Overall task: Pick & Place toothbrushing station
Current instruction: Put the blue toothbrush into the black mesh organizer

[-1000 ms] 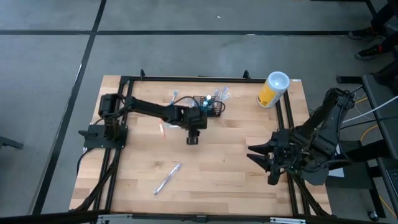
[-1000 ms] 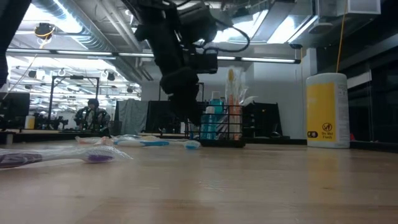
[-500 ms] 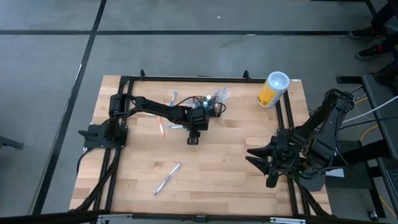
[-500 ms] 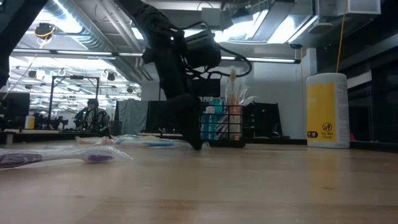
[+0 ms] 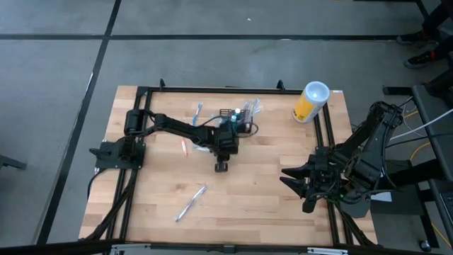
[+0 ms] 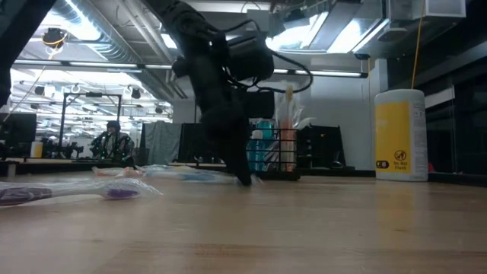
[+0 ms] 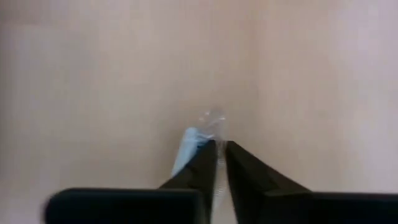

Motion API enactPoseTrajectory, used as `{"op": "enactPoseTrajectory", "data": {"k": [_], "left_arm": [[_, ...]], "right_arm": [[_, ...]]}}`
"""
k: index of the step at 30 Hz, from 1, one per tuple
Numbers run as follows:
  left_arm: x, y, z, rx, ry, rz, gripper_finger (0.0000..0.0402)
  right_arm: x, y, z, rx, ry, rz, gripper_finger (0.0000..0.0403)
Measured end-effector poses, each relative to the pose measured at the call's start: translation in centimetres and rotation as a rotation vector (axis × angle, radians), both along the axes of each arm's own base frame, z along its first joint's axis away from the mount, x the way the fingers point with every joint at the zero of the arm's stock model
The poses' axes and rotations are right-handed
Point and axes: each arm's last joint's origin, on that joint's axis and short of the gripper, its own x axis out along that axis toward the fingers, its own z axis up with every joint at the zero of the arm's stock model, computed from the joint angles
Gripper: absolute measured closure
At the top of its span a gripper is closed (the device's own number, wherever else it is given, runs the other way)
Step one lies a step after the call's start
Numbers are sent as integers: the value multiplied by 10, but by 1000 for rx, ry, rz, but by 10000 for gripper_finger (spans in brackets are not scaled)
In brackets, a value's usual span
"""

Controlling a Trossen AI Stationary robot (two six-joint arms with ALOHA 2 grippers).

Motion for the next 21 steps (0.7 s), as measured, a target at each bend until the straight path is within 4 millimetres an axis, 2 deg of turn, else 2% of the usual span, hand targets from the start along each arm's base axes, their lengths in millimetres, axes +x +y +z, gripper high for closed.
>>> {"op": "enactPoseTrajectory", "data": {"k": [4, 9, 15, 18, 21], "left_arm": [[1, -28, 0, -54, 1, -11, 397], [4, -84, 10, -46, -25, -51, 399], [16, -133, 57, 47, -203, -6, 400], [19, -145, 83, 103, -297, 68, 400], [20, -146, 107, 165, -390, 185, 400]], "right_arm": [[0, 0, 0, -8, 2, 2, 239], [0, 0, 0, -12, 3, 2, 239], [-1, 1, 0, -15, 4, 10, 239], [-1, 1, 0, -19, 4, 10, 239], [-1, 1, 0, -24, 5, 12, 239]]}}
